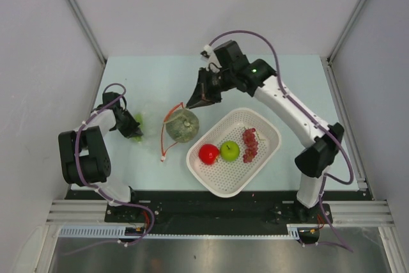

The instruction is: Open the zip-top bag and remove the fake food

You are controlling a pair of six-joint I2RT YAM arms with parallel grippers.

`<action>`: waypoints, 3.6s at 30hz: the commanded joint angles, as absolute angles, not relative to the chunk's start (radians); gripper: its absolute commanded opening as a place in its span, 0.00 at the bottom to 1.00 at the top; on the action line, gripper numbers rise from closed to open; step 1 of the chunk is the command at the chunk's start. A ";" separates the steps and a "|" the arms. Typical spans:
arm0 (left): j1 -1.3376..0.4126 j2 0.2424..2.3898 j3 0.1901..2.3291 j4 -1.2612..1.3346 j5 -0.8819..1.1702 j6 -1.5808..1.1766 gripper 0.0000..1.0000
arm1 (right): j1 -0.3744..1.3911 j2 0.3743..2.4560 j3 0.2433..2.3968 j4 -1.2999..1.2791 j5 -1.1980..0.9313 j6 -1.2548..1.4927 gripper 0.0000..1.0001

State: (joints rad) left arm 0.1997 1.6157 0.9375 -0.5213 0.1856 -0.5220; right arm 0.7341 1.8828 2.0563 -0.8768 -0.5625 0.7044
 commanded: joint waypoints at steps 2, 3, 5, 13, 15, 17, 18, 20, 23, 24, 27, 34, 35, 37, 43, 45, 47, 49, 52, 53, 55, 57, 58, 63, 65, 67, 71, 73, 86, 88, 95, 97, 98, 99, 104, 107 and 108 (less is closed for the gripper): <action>0.213 1.585 0.956 -0.517 0.149 -0.509 0.05 | 0.644 1.649 1.918 -1.029 -0.561 0.623 0.00; 0.215 1.577 0.953 -0.517 0.150 -0.508 0.04 | 0.605 1.617 1.892 -1.043 -0.560 0.617 0.00; 0.213 1.565 0.948 -0.517 0.153 -0.506 0.06 | 0.562 1.533 1.833 -1.081 -0.551 0.585 0.00; 0.213 1.468 0.954 -0.540 0.181 -0.483 0.18 | 0.402 1.364 1.546 -1.129 -0.508 0.494 0.00; 0.212 1.453 0.965 -0.548 0.181 -0.477 0.21 | 0.397 1.351 1.525 -1.126 -0.480 0.483 0.00; 0.212 1.436 0.982 -0.563 0.167 -0.465 0.22 | 0.394 1.350 1.513 -1.127 -0.451 0.470 0.04; 0.213 1.433 0.991 -0.568 0.163 -0.460 0.22 | 0.394 1.353 1.508 -1.143 -0.439 0.465 0.13; 0.213 1.430 1.000 -0.578 0.149 -0.453 0.22 | 0.393 1.359 1.500 -1.158 -0.411 0.445 0.18; 0.215 1.437 1.017 -0.592 0.130 -0.433 0.22 | 0.394 1.359 1.491 -1.195 -0.381 0.437 0.34; 0.215 1.440 1.025 -0.595 0.127 -0.430 0.22 | 0.394 1.361 1.490 -1.200 -0.376 0.434 0.38; 0.221 1.450 1.037 -0.604 0.110 -0.416 0.23 | 0.422 1.355 1.491 -1.209 -0.341 0.439 0.55; 0.244 1.447 1.061 -0.620 0.094 -0.394 0.28 | 0.632 1.446 1.655 -1.184 -0.181 0.500 0.73; 0.250 1.447 1.063 -0.621 0.087 -0.393 0.28 | 0.655 1.468 1.698 -1.155 -0.173 0.509 0.74; 0.255 1.453 1.066 -0.624 0.072 -0.394 0.27 | 0.699 1.524 1.736 -1.115 -0.164 0.538 0.74; 0.268 1.476 1.048 -0.620 0.064 -0.400 0.27 | 0.727 1.620 1.668 -0.794 -0.262 0.646 0.61; 0.268 1.485 1.052 -0.620 0.060 -0.399 0.27 | 0.732 1.654 1.605 -0.648 -0.299 0.707 0.46; 0.271 1.499 1.066 -0.629 0.049 -0.391 0.26 | 0.747 1.701 1.586 -0.565 -0.310 0.744 0.36; 0.271 1.515 1.074 -0.632 0.023 -0.379 0.26 | 0.768 1.744 1.582 -0.496 -0.340 0.759 0.33; 0.276 1.537 1.088 -0.641 0.009 -0.370 0.24 | 0.787 1.830 1.580 -0.412 -0.373 0.807 0.22; 0.278 1.552 1.089 -0.643 0.002 -0.370 0.23 | 0.798 1.853 1.578 -0.385 -0.386 0.828 0.17; 0.281 1.572 1.092 -0.649 0.002 -0.368 0.22 | 0.807 1.916 1.577 -0.312 -0.411 0.871 0.14; 0.281 1.598 1.095 -0.649 0.002 -0.368 0.20 | 0.824 1.971 1.577 -0.272 -0.420 0.900 0.14; 0.281 1.606 1.094 -0.646 0.003 -0.368 0.20 | 0.828 1.989 1.580 -0.232 -0.426 0.905 0.13; 0.281 1.663 1.085 -0.640 0.026 -0.377 0.19 | 0.851 2.072 1.589 -0.158 -0.436 0.934 0.14; 0.281 1.674 1.075 -0.634 0.037 -0.379 0.18 | 0.859 2.114 1.598 -0.107 -0.451 0.946 0.15; 0.279 1.678 1.065 -0.627 0.057 -0.383 0.18 | 0.870 2.158 1.643 -0.113 -0.451 0.945 0.19; 0.273 1.677 1.032 -0.617 0.089 -0.388 0.17 | 0.882 2.201 1.674 -0.051 -0.460 0.995 0.32; 0.265 1.672 1.022 -0.609 0.113 -0.396 0.17 | 0.888 2.224 1.693 -0.029 -0.463 1.014 0.36; 0.207 1.666 0.985 -0.598 0.155 -0.414 0.16 | 0.902 2.427 1.873 0.040 -0.482 1.149 0.25; 0.193 1.670 0.982 -0.595 0.161 -0.419 0.15 | 0.907 2.472 1.916 0.006 -0.479 1.154 0.34; 0.179 1.646 0.979 -0.612 0.121 -0.397 0.14 | 0.893 2.507 1.964 -0.084 -0.378 1.146 0.32; 0.179 1.628 0.980 -0.620 0.101 -0.391 0.13 | 0.887 2.503 1.948 -0.089 -0.354 1.144 0.22; 0.179 1.620 0.985 -0.623 0.089 -0.393 0.12 | 0.887 2.513 1.950 -0.094 -0.348 1.149 0.18; 0.179 1.606 0.986 -0.626 0.084 -0.397 0.11 | 0.884 2.516 1.950 -0.081 -0.354 1.152 0.11; 0.172 1.462 0.988 -0.618 0.093 -0.399 0.13 | 0.885 2.513 1.924 -0.026 -0.399 1.126 0.09; 0.155 1.457 0.966 -0.609 0.155 -0.431 0.15 | 0.882 2.499 1.913 -0.044 -0.394 1.117 0.09; 0.155 1.468 0.951 -0.607 0.169 -0.440 0.14 | 0.879 2.494 1.907 -0.054 -0.387 1.095 0.09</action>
